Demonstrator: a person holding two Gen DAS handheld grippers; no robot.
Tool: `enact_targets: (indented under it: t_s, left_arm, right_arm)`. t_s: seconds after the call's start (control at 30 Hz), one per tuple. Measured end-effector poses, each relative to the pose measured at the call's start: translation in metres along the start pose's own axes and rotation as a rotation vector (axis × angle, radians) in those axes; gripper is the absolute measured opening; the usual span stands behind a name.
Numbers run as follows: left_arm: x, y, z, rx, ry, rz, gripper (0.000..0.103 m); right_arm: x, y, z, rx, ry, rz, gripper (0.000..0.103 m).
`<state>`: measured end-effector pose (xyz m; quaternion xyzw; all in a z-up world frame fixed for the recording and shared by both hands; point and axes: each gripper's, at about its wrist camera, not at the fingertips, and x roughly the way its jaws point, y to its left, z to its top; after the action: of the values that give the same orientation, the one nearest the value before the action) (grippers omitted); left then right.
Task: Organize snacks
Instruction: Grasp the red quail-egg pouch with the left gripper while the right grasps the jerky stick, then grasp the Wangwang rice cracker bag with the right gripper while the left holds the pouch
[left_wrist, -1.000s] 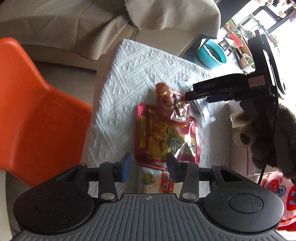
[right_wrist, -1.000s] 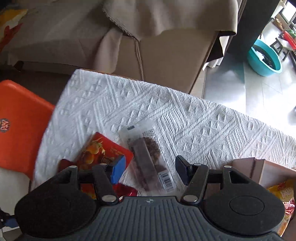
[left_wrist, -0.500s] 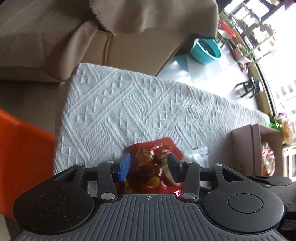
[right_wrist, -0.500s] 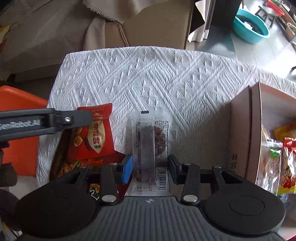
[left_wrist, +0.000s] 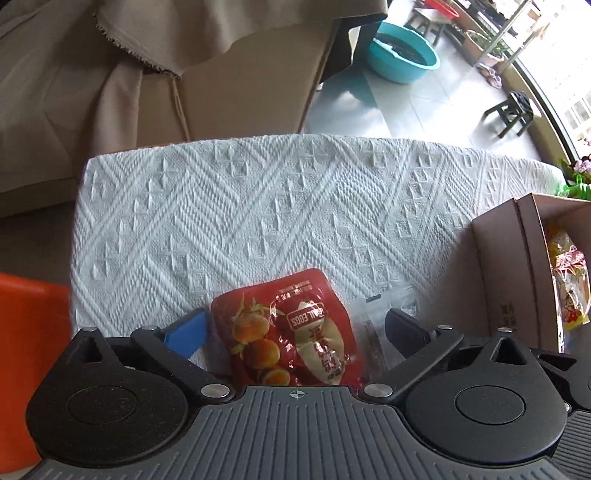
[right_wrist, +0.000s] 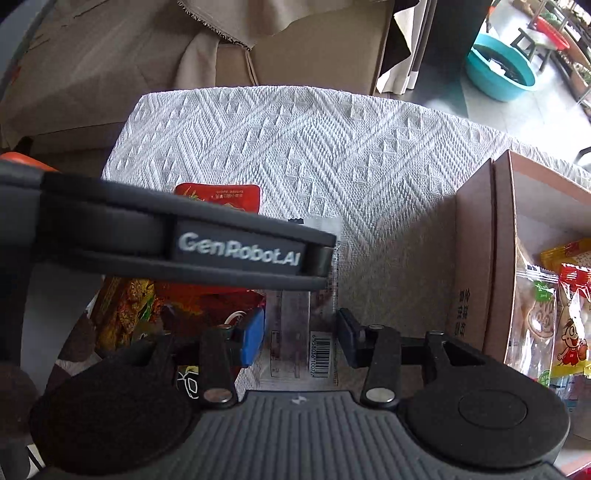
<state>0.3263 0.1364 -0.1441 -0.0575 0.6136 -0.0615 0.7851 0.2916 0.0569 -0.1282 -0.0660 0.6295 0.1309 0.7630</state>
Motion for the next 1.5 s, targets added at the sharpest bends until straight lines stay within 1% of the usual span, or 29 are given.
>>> enact_targets:
  t_s: [0.03, 0.1, 0.13, 0.17, 0.27, 0.4, 0.47, 0.53, 0.63, 0.73, 0.83, 0.93, 1.03, 1.1, 1.13, 1.17, 1.2, 1.23, 1.3, 1.37, 1.4, 1.5]
  left_arm:
    - [-0.001, 0.000, -0.001, 0.006, -0.004, -0.003, 0.103]
    - [-0.006, 0.004, -0.007, 0.016, -0.029, 0.002, 0.094]
    - [-0.012, 0.007, -0.011, 0.019, -0.053, 0.018, 0.076]
    - [-0.016, 0.012, -0.014, 0.010, -0.066, 0.023, 0.072]
    - [-0.024, 0.041, -0.029, -0.092, -0.071, -0.049, 0.071]
    - [-0.049, 0.069, -0.056, -0.197, -0.110, -0.088, 0.070]
    - [-0.066, 0.075, -0.074, -0.241, -0.131, -0.117, 0.070]
    - [-0.078, 0.076, -0.095, -0.280, -0.129, -0.143, 0.070]
    - [-0.092, 0.063, -0.138, -0.327, -0.110, -0.179, 0.071]
    - [-0.097, 0.045, -0.184, -0.386, -0.073, -0.182, 0.071]
    - [-0.095, 0.026, -0.228, -0.467, -0.041, -0.159, 0.071]
    - [-0.091, 0.007, -0.266, -0.552, -0.038, -0.135, 0.071]
    - [-0.092, -0.011, -0.290, -0.598, -0.053, -0.095, 0.071]
    - [-0.096, -0.018, -0.302, -0.619, -0.066, -0.051, 0.071]
    - [-0.099, -0.020, -0.309, -0.633, -0.071, -0.030, 0.071]
    - [-0.102, -0.020, -0.314, -0.649, -0.074, -0.015, 0.071]
    - [-0.107, -0.018, -0.321, -0.672, -0.080, 0.000, 0.071]
    - [-0.111, -0.016, -0.326, -0.692, -0.086, 0.013, 0.071]
    - [-0.120, -0.011, -0.335, -0.712, -0.095, 0.038, 0.071]
    - [-0.123, -0.005, -0.339, -0.709, -0.096, 0.047, 0.071]
    - [-0.124, -0.001, -0.341, -0.707, -0.095, 0.042, 0.071]
    - [-0.121, 0.012, -0.343, -0.703, -0.089, 0.029, 0.071]
  right_arm:
    - [-0.001, 0.000, -0.002, -0.005, -0.007, -0.002, 0.044]
    - [-0.002, -0.001, -0.006, -0.005, -0.016, -0.001, 0.044]
    - [-0.003, -0.002, -0.008, -0.002, -0.020, 0.001, 0.044]
    - [-0.005, -0.005, -0.012, 0.001, -0.025, 0.004, 0.044]
    - [-0.007, -0.004, -0.015, -0.003, -0.028, 0.008, 0.042]
    - [-0.009, 0.003, -0.022, -0.036, -0.005, 0.041, 0.040]
    - [-0.012, 0.005, -0.027, -0.037, 0.012, 0.056, 0.040]
    - [-0.017, 0.007, -0.035, -0.050, 0.029, 0.064, 0.040]
    - [-0.030, 0.010, -0.058, -0.089, 0.057, 0.094, 0.040]
    - [-0.037, 0.011, -0.088, -0.146, 0.103, 0.111, 0.040]
    - [-0.039, 0.006, -0.122, -0.206, 0.152, 0.100, 0.040]
    - [-0.041, -0.007, -0.153, -0.267, 0.180, 0.076, 0.041]
    - [-0.045, -0.017, -0.171, -0.318, 0.181, 0.063, 0.043]
    - [-0.054, -0.019, -0.171, -0.322, 0.141, 0.077, 0.043]
    - [-0.059, -0.018, -0.168, -0.318, 0.113, 0.099, 0.047]
    - [-0.065, -0.015, -0.163, -0.308, 0.086, 0.126, 0.056]
    - [-0.068, -0.010, -0.155, -0.291, 0.064, 0.155, 0.062]
    - [-0.069, -0.004, -0.147, -0.269, 0.048, 0.188, 0.070]
    - [-0.064, 0.012, -0.127, -0.225, 0.047, 0.258, 0.071]
    - [-0.052, 0.032, -0.112, -0.178, 0.061, 0.307, 0.071]
    - [-0.043, 0.045, -0.105, -0.152, 0.068, 0.307, 0.071]
    - [-0.020, 0.077, -0.090, -0.117, 0.081, 0.221, 0.071]
